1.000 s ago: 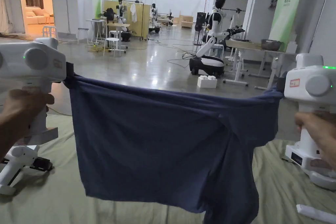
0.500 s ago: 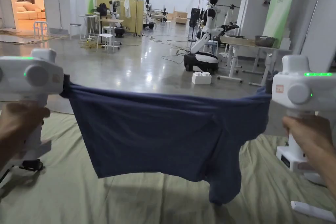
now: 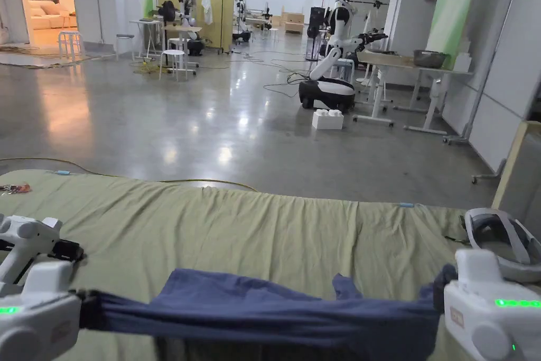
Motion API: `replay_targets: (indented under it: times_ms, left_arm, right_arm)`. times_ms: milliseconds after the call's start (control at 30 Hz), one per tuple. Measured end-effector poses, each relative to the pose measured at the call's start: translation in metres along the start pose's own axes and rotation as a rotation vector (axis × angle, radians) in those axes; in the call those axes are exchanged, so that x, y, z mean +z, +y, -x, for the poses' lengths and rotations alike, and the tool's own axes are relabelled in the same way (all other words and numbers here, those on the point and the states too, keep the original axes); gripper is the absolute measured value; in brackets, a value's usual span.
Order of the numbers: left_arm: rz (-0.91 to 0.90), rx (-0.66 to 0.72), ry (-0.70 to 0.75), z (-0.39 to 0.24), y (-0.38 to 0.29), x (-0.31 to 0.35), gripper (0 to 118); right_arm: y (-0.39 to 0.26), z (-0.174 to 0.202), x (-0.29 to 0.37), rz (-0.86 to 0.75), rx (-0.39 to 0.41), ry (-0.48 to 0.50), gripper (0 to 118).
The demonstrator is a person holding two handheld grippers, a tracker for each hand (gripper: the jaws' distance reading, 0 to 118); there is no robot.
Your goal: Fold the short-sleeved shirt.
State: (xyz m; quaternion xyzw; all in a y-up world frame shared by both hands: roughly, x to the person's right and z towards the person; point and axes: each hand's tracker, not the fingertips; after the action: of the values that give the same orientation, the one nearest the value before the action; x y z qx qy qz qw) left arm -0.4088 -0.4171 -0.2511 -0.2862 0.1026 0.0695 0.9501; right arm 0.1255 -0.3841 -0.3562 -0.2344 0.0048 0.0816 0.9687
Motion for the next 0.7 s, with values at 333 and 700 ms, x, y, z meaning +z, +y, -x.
replay_targets:
  times_ms: [333, 700]
  left_arm:
    - [0.170, -0.022, 0.035, 0.013, -0.120, 0.069, 4]
    - [0.368, -0.027, 0.041, 0.006, -0.168, 0.035, 4]
  right_arm:
    - [-0.142, 0.004, 0.080, 0.178, -0.010, -0.011, 5]
    - [-0.216, 0.007, 0.066, 0.264, 0.049, -0.029, 7]
